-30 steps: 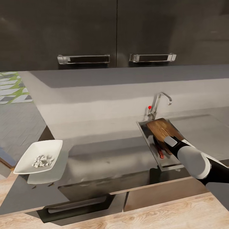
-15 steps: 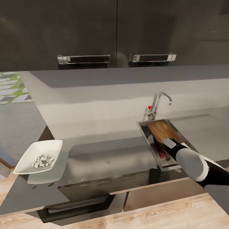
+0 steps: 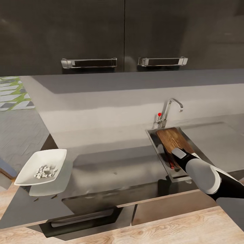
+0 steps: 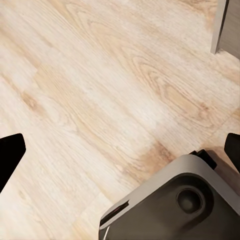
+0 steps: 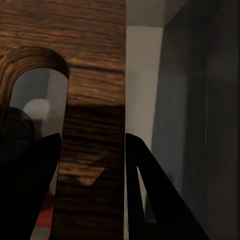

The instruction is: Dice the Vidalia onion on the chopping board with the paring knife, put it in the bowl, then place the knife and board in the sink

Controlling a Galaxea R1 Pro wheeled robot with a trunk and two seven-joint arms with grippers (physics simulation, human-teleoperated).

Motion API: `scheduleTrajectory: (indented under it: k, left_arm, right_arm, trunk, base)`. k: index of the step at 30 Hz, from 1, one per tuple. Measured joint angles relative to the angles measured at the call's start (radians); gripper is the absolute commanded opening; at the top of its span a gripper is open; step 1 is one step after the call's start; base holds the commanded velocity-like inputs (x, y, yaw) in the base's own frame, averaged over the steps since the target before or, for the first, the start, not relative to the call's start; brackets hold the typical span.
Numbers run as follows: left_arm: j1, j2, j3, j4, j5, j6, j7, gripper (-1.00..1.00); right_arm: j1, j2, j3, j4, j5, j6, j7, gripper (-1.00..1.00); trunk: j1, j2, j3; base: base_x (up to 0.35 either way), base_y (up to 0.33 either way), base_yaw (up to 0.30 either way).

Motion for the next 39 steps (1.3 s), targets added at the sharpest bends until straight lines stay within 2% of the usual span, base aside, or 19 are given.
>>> scheduleTrajectory:
  k: [10,28,39]
  left_arm:
    - [0.000,0.000,0.000,0.000,0.000,0.000,0.000,1.00]
    - [0.000,0.000,0.000,0.000,0.000,0.002,0.000,1.00]
    - [0.000,0.000,0.000,0.000,0.000,0.002,0.000,1.00]
  right_arm:
    - [0.007,-0.003,0.001,0.001,-0.002,0.004,-0.001,-1.00]
    - [0.015,-0.003,0.001,-0.001,0.000,0.004,0.000,-1.00]
    - [0.015,-0.003,0.003,-0.001,0.000,0.006,0.000,-1.00]
  trunk:
    - [0.000,0.000,-0.001]
    - [0.000,0.000,-0.028]
    - [0.000,0.000,-0.030]
  base:
    - [0.000,0.000,0.000]
    - [0.021,-0.020,0.000]
    - [0.024,-0.029,0.000]
